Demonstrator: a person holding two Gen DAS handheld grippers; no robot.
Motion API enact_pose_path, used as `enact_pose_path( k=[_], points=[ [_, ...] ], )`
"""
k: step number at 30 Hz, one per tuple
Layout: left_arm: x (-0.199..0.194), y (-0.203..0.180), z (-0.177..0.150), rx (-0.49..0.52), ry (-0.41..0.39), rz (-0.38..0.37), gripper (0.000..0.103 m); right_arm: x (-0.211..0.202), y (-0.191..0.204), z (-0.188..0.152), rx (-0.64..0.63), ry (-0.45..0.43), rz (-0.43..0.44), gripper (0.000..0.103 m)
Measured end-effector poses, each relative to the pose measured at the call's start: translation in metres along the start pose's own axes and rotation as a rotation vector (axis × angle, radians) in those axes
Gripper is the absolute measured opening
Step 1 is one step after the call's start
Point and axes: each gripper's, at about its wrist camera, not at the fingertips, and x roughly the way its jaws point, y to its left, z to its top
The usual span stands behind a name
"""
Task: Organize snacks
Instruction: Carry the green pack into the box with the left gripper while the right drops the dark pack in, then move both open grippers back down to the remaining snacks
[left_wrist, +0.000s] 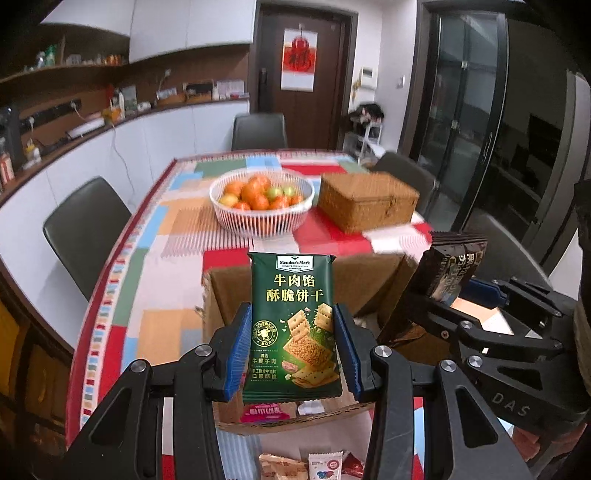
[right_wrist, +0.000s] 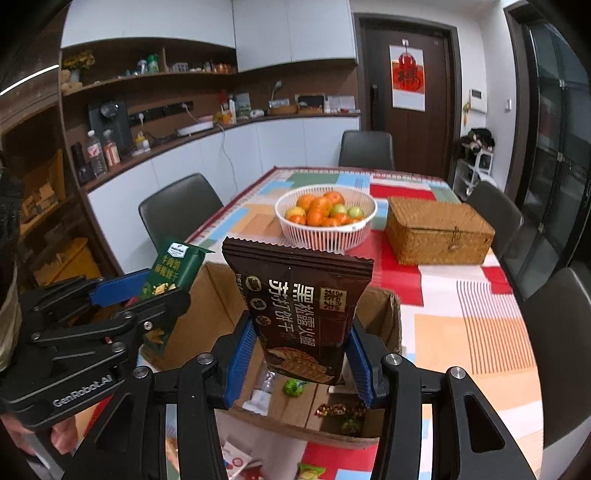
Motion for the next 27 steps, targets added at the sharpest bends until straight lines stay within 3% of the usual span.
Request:
enact_pose_path(
  k=[2, 5, 13, 17, 27],
  points=[
    [0.008, -0.001, -0.003, 0.007, 0.031, 0.027, 0.056, 0.011, -0.003, -0.002, 0.006, 0.034, 0.003, 0.049],
    [0.003, 0.001, -0.012, 0.011, 0.013, 0.075, 0.065, 0.022, -0.008, -0.006, 0.018, 0.072, -0.018, 0.058],
    [-0.046, -0.003, -0.031, 0.047, -0.073, 0.104, 0.067, -0.009, -0.004, -0.02, 0.003, -0.001, -0.073, 0.061],
    [-0.071, -0.007, -0.041, 0.061, -0.107, 0.093, 0.072, -0.035, 0.008, -0.029, -0.024, -0.05, -0.062, 0.061],
    [-0.099, -0.006, -0.084, 0.102, -0.08, 0.119, 0.073, -0.062, 0.031, -0.054, -0.065, -0.042, 0.001, 0.061]
  ],
)
